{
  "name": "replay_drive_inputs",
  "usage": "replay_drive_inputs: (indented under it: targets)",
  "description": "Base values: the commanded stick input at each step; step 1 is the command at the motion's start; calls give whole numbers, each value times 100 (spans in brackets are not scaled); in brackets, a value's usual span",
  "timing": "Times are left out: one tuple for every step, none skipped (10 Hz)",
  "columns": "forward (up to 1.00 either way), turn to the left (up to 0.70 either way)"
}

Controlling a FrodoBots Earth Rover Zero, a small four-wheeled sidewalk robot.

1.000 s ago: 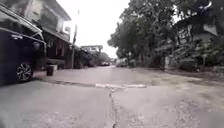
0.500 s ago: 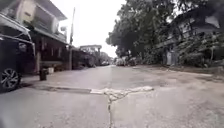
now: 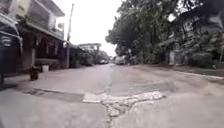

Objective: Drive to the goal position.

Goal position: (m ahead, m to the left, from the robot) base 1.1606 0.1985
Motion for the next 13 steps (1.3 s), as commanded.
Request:
replay_drive_inputs:
  targets:
    - [100,0]
    - [100,0]
    - [100,0]
    - [100,0]
    - [100,0]
    - [100,0]
    - [100,0]
    - [100,0]
    - [100,0]
    - [100,0]
    - [100,0]
    - [100,0]
    - [100,0]
